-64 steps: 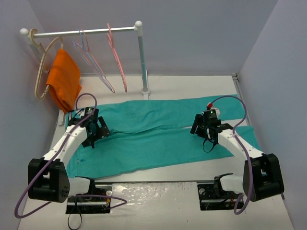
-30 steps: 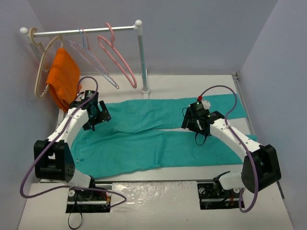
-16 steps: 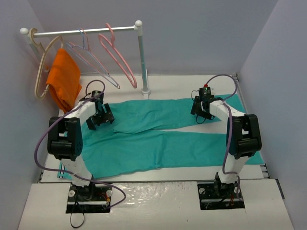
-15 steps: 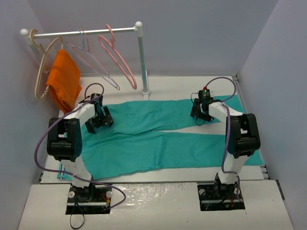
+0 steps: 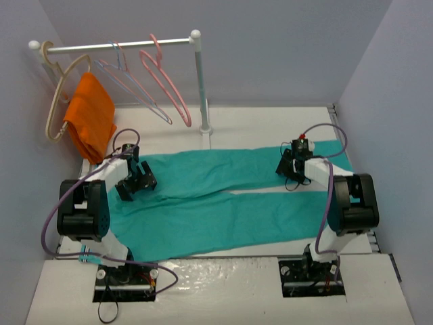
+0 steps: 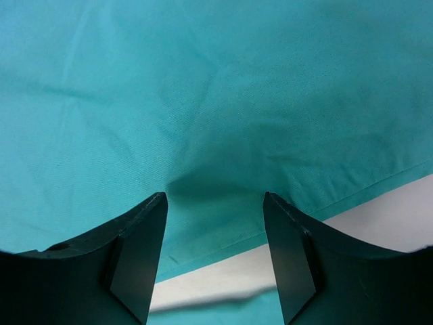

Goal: Place the trousers on the hanger
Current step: Flatten out the trousers at the center of the board.

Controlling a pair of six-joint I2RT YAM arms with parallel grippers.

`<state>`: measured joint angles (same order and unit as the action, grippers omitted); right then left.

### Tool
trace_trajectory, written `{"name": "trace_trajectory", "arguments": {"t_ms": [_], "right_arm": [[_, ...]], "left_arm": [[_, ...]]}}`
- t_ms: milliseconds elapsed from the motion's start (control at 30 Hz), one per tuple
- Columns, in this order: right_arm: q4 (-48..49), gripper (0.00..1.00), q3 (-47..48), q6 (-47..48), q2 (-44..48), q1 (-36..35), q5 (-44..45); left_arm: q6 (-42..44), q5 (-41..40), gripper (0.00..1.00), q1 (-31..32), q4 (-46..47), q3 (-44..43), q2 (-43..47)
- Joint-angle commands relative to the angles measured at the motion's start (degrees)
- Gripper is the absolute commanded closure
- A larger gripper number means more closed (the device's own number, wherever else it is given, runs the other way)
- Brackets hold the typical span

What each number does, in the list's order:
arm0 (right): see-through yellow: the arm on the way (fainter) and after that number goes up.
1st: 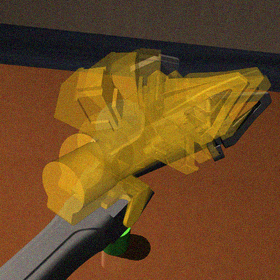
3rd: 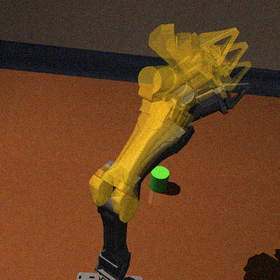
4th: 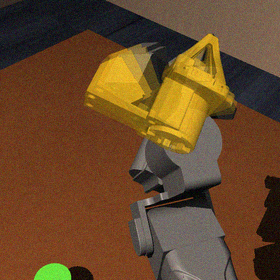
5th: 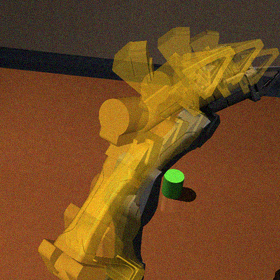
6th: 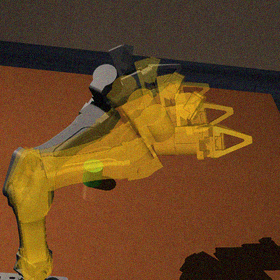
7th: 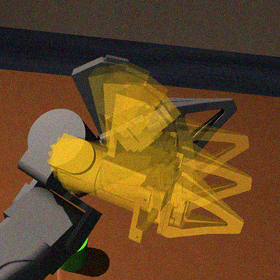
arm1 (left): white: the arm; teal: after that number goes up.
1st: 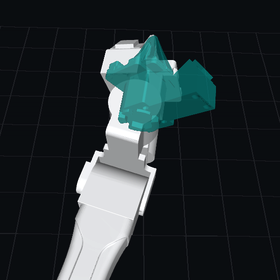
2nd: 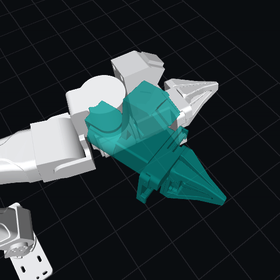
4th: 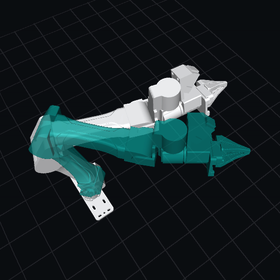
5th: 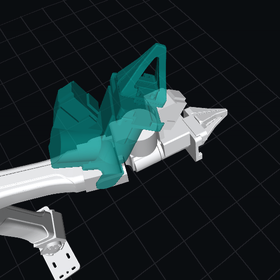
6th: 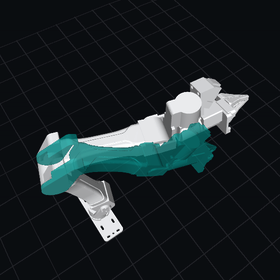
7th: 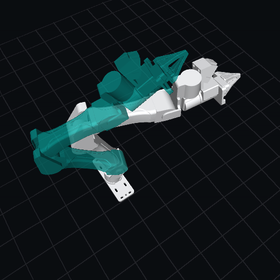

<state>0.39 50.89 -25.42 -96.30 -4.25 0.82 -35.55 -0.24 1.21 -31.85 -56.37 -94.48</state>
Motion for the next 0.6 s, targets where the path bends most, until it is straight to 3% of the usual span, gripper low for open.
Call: {"name": "trace_trajectory", "arguments": {"t_ms": [0, 267, 567], "right_arm": [[-11.0, 0.43, -5.1, -1.1, 4.5, 2.2, 0.3], [-12.7, 0.43, -3.7, 0.3, 17.3, 1.8, 0.9], [-11.7, 0.4, -1.2, 2.5, 23.6, 0.6, -0.9]], "left_arm": [[-1.2, 2.5, 0.11, -2.5, -6.2, 3.7, 4.9], [-2.9, 1.0, 0.11, -6.5, -12.4, -2.9, 17.5], [-18.2, -5.0, 0.11, -7.4, -13.0, -18.9, 6.1]]}}
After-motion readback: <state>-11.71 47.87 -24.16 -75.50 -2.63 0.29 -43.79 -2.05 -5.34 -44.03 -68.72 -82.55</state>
